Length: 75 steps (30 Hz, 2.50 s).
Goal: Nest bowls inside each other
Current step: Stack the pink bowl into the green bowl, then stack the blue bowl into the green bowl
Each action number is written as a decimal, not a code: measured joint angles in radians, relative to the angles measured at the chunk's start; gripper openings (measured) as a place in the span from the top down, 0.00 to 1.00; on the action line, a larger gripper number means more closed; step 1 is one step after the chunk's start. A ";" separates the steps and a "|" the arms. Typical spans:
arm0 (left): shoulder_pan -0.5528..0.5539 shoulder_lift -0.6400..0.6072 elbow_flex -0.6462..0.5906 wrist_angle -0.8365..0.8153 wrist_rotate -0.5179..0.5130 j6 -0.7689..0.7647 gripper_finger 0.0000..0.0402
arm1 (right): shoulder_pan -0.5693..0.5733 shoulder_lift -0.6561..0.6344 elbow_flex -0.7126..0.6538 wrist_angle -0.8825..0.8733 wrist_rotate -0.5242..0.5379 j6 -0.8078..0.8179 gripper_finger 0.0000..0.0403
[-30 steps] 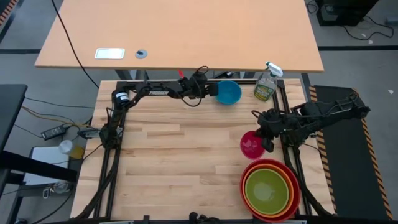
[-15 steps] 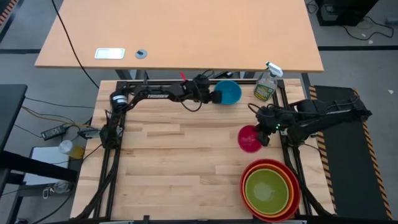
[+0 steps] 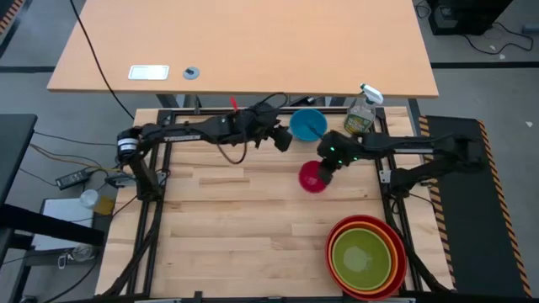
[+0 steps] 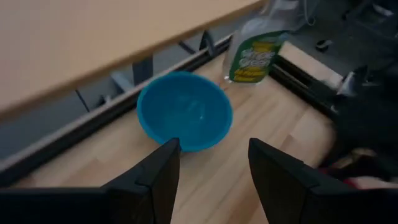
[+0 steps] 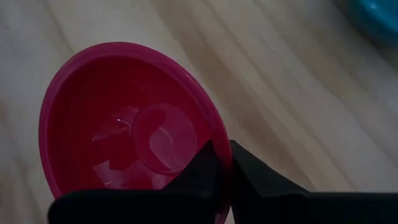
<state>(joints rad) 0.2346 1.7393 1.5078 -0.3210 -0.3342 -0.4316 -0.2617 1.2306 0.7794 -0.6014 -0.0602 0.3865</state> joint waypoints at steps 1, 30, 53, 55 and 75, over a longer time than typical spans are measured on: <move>-0.014 -0.015 0.000 0.001 -0.023 0.022 0.52 | -0.018 0.023 -0.008 0.046 -0.012 0.002 0.93; -0.133 -0.076 0.000 -0.157 -0.092 0.038 0.52 | -0.100 0.276 0.184 0.145 0.018 -0.116 0.59; -0.154 -0.101 0.000 -0.319 -0.161 0.153 0.52 | -0.220 0.493 0.335 0.060 0.302 -0.736 0.44; -0.154 -0.101 0.000 -0.325 -0.161 0.154 0.52 | -0.219 0.520 0.340 0.048 0.288 -0.738 0.45; -0.154 -0.100 0.000 -0.333 -0.161 0.157 0.52 | -0.208 0.542 0.341 0.019 0.280 -0.652 0.93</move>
<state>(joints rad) 0.0807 1.6390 1.5078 -0.6544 -0.4950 -0.2749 -0.4698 1.7730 1.1200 -0.5825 0.2195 -0.2657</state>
